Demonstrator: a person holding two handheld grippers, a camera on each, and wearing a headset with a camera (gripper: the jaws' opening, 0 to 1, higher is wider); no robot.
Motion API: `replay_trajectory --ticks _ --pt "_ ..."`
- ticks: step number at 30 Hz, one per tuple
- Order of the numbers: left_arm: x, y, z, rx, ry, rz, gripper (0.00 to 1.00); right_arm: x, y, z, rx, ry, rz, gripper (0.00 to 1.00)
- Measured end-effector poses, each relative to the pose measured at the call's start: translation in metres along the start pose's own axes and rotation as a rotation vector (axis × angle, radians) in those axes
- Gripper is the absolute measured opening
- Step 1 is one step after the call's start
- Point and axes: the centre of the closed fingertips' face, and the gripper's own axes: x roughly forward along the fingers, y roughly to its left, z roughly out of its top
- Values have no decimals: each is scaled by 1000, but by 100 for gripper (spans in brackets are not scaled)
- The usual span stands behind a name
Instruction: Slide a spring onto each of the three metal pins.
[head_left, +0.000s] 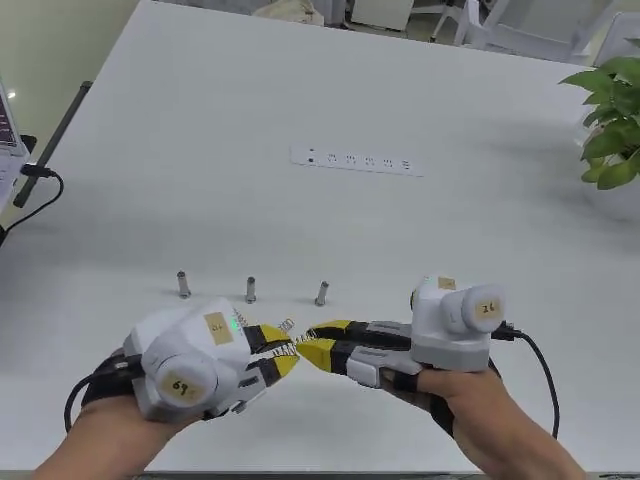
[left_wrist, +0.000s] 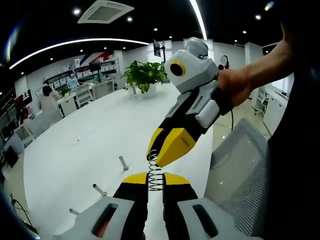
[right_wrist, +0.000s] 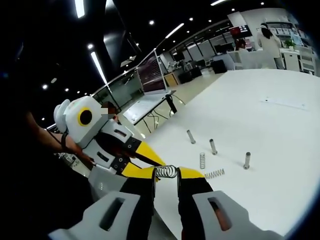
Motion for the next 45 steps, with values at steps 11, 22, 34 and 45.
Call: replay_trajectory --ticks 11,22,34,45 --pt "2 -4 -2 48 22 -24 2 -3 6 0 5 3 38 10" --pt "0 0 -2 48 14 -10 2 2 16 8 -82 56 61 9" --pt "1 0 -1 41 2 -13 2 3 23 7 -327 204 26 9" --pt "7 -6 4 46 -11 -33 2 -6 21 3 -447 301 22 8"
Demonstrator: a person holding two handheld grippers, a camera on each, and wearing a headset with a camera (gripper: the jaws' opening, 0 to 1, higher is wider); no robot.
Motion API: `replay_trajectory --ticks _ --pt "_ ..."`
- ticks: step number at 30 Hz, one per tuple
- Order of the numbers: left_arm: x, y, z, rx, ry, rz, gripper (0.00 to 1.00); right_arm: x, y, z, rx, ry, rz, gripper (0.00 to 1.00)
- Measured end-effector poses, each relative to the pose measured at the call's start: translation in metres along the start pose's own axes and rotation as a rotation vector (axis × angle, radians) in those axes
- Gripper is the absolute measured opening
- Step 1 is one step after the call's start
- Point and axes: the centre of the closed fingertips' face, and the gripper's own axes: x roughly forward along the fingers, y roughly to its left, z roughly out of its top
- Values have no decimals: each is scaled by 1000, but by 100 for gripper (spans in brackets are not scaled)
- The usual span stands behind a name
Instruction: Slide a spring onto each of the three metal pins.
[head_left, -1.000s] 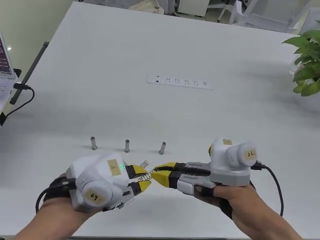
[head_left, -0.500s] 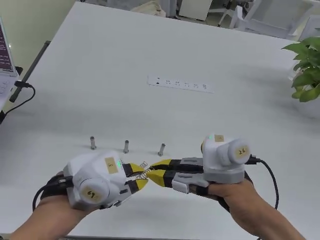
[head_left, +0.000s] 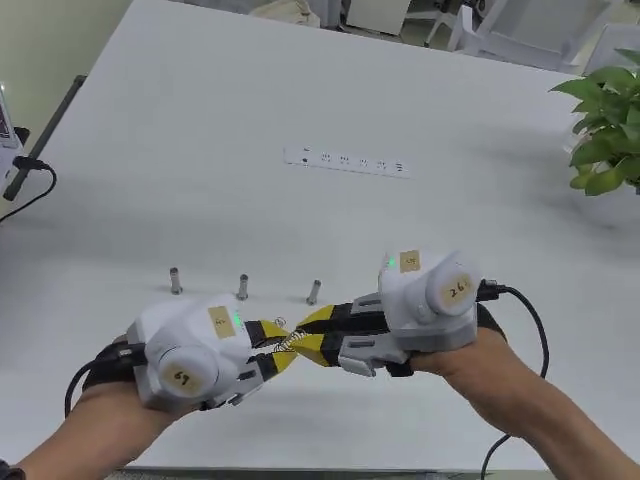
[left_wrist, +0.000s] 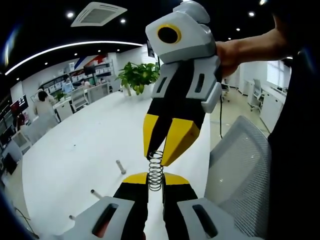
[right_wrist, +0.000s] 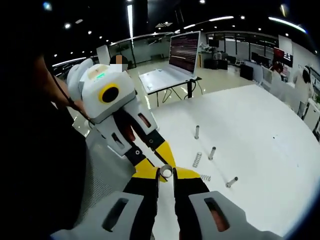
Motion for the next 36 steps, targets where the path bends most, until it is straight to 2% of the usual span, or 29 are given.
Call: replay_trajectory --ticks 5,10,13,19,31,36 --pt "1 -3 2 10 -1 -14 2 -3 2 -5 -70 52 13 9" --pt "3 -7 3 22 -1 -27 2 -7 0 -11 -176 138 25 14" --pt "3 -11 4 30 -2 -36 2 -8 0 -9 -208 155 33 15" --pt "5 -16 6 45 -2 -53 2 -6 5 -17 -308 241 80 17" --pt "5 -18 7 64 -3 -65 2 -2 11 -26 -399 318 130 16" --pt "6 -21 6 82 7 -77 2 -1 13 -26 -420 316 148 13"
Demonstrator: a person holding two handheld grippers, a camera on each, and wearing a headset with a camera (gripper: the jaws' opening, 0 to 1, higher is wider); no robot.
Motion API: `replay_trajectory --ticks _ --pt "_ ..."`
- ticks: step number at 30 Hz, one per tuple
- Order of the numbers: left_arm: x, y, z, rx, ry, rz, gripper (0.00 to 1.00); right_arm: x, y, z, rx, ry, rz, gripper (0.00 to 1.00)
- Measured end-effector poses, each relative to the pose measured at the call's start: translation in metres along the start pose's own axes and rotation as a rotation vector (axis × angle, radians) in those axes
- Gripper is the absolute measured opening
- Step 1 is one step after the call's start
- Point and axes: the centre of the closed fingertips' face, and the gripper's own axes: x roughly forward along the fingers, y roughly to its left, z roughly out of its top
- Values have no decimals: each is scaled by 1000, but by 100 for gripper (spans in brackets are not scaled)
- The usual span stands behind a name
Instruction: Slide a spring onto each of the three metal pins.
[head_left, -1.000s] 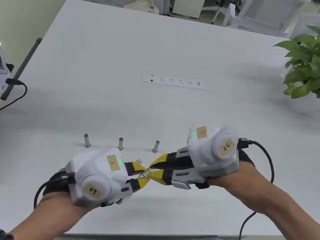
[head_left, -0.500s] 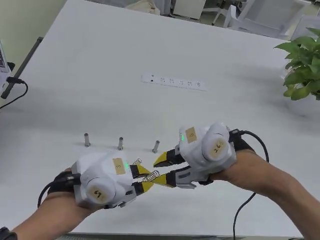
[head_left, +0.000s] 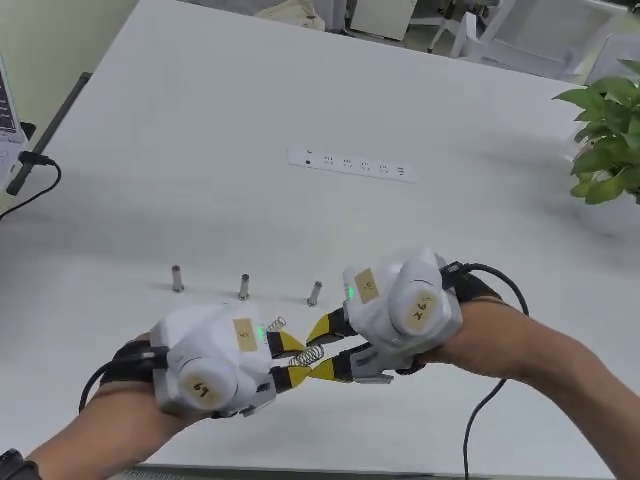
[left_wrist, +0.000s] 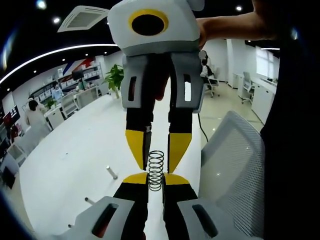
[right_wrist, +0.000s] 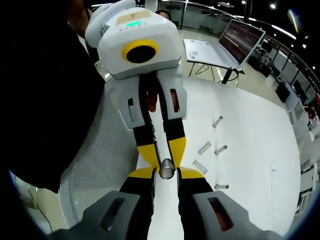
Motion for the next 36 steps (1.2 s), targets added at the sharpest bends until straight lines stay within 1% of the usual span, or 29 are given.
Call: replay_trajectory --ticks 3,6,13,16,19,21,23,25,30,36 --pt "1 -2 -1 9 4 -7 2 2 3 0 -19 0 14 9" --pt "1 -5 -2 9 5 -16 2 2 4 -1 -30 11 20 9" --pt "2 -7 -3 3 -2 -24 2 3 6 -3 -38 23 29 8" --pt "1 -5 -4 -6 -7 -17 3 3 4 -3 -34 22 23 8" --pt "0 -1 -6 -22 -6 -6 4 3 0 -2 -25 14 15 8" --pt "-2 1 -9 -32 -2 1 6 2 -1 -2 -19 11 14 8" --pt "-5 6 -10 -60 -10 18 10 1 -3 -4 -13 12 9 8" --pt "-8 11 -13 -82 -15 32 12 1 -6 -7 -6 18 2 8" --pt "-16 20 -18 -120 -20 69 14 1 -11 -13 13 26 -12 8" --pt "-28 33 -28 -161 -17 120 16 1 -13 -21 28 42 -11 8"
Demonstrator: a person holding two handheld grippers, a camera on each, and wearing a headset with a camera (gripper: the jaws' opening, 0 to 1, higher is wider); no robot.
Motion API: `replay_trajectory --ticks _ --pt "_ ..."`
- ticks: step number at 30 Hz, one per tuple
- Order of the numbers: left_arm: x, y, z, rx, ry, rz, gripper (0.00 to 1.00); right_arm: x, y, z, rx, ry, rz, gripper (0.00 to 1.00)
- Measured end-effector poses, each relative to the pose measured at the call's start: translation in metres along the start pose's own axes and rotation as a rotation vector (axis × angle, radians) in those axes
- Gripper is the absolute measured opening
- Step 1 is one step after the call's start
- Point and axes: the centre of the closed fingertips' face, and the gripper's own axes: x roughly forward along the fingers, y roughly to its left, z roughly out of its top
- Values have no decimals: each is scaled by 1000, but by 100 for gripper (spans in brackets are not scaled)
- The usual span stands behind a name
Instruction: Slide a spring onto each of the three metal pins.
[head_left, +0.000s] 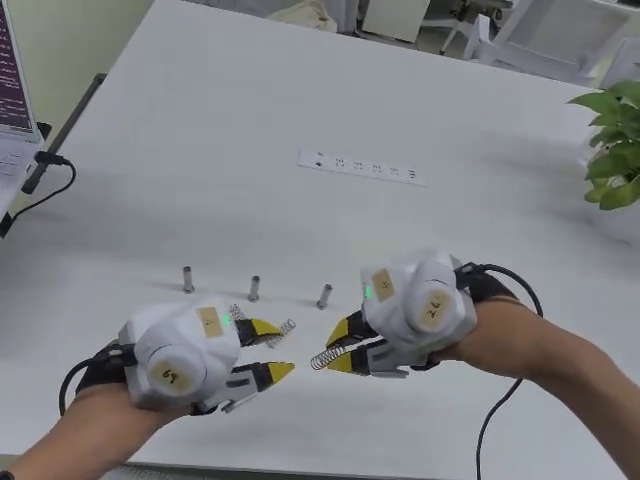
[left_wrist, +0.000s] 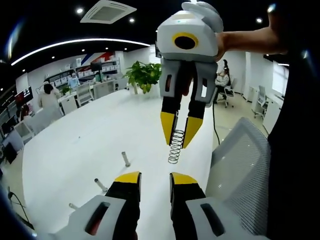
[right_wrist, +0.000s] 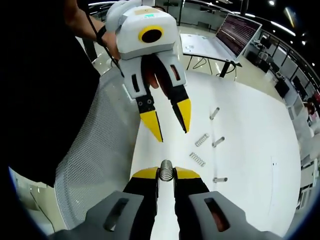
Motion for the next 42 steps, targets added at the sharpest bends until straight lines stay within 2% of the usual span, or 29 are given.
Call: replay_trajectory --ticks 8,17,34,42 --pt "-15 25 -15 -66 4 87 18 1 -9 -6 25 11 -15 8" --pt "-30 45 -33 -116 16 159 22 6 -26 -11 50 37 -33 8" --pt "-59 70 -61 -206 21 272 30 15 -60 -13 62 95 -47 8" --pt "-71 76 -75 -236 29 304 34 22 -77 -1 60 91 -41 8"
